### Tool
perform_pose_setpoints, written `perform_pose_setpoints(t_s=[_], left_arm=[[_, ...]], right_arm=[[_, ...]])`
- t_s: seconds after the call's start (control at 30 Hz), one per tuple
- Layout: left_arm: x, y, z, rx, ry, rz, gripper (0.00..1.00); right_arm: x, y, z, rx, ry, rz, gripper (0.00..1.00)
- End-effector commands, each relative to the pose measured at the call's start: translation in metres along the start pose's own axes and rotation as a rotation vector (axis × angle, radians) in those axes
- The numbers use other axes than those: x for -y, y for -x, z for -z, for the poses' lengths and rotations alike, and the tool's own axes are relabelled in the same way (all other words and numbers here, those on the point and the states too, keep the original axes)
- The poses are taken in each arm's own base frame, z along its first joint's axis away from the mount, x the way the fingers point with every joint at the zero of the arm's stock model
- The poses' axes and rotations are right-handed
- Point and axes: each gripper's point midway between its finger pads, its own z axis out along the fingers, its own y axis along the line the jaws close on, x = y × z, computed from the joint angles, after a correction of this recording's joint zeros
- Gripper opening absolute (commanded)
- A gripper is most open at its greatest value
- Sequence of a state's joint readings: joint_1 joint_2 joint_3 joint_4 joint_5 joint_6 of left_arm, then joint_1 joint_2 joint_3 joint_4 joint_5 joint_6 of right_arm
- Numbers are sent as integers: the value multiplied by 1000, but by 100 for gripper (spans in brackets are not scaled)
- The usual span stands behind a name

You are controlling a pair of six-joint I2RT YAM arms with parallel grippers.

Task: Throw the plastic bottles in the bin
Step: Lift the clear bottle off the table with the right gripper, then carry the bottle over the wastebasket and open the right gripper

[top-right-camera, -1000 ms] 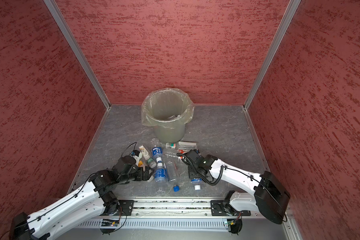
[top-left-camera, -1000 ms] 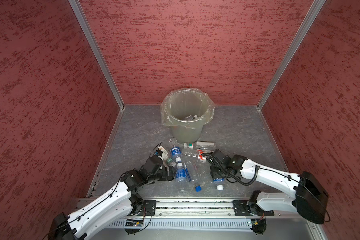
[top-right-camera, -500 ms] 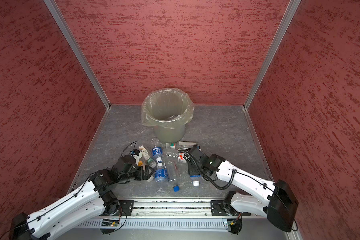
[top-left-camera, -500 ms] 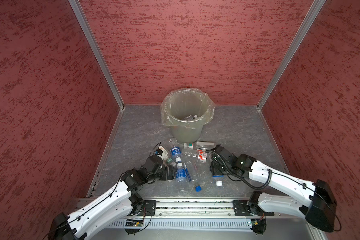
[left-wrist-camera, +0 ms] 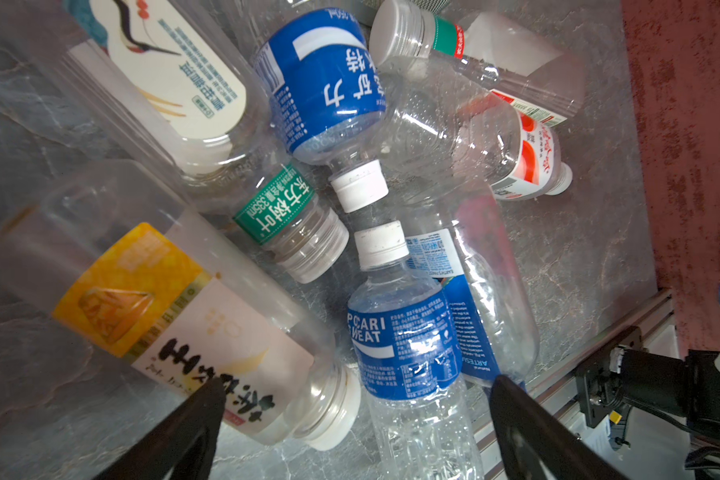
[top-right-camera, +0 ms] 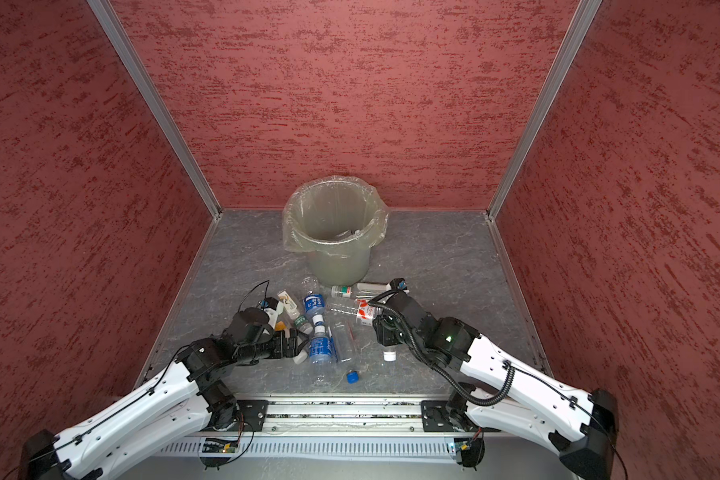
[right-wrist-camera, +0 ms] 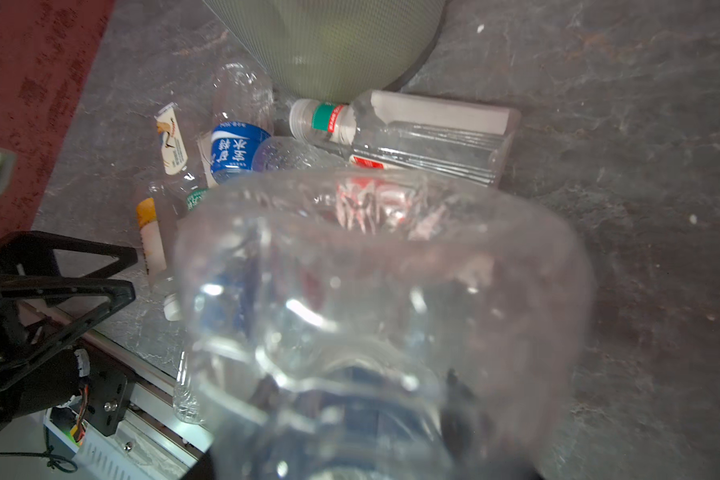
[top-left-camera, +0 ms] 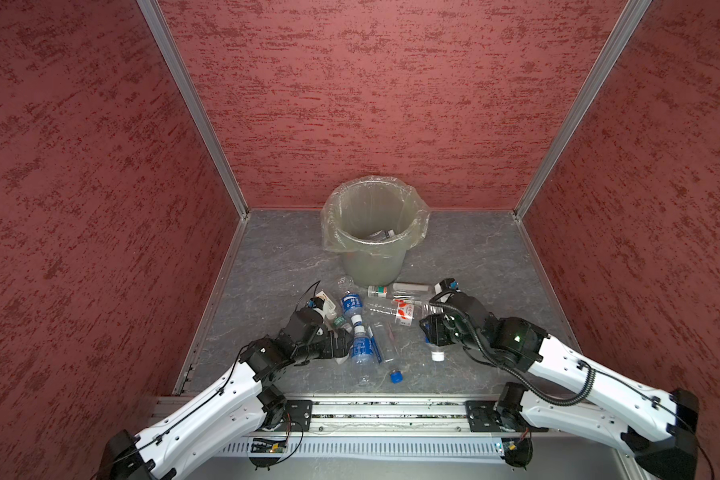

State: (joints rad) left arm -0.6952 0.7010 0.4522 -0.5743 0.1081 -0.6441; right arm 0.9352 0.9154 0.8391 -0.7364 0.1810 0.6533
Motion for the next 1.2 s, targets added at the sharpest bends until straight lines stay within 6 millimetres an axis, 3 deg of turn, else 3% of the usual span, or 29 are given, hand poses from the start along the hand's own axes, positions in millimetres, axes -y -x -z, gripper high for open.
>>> perform_pose_setpoints(t_s=[0.0, 0.57, 0.9, 1.03, 1.17], left_arm=[[10, 5, 1, 13, -54, 25, 99], [14, 13, 5, 21, -82, 61, 99], [14, 15, 5, 25, -83, 71, 99], [12, 16, 4, 26, -77, 73, 100], [13, 18, 5, 36, -82, 75, 100]], right_arm=[[-11, 36, 22, 144, 26, 5, 20], [-32, 111, 100, 493, 91, 138, 23], [-38, 165, 117, 623, -74, 201, 24], [-63, 205, 126, 688, -103, 238, 24], [-93, 276, 129, 767, -160, 265, 23]])
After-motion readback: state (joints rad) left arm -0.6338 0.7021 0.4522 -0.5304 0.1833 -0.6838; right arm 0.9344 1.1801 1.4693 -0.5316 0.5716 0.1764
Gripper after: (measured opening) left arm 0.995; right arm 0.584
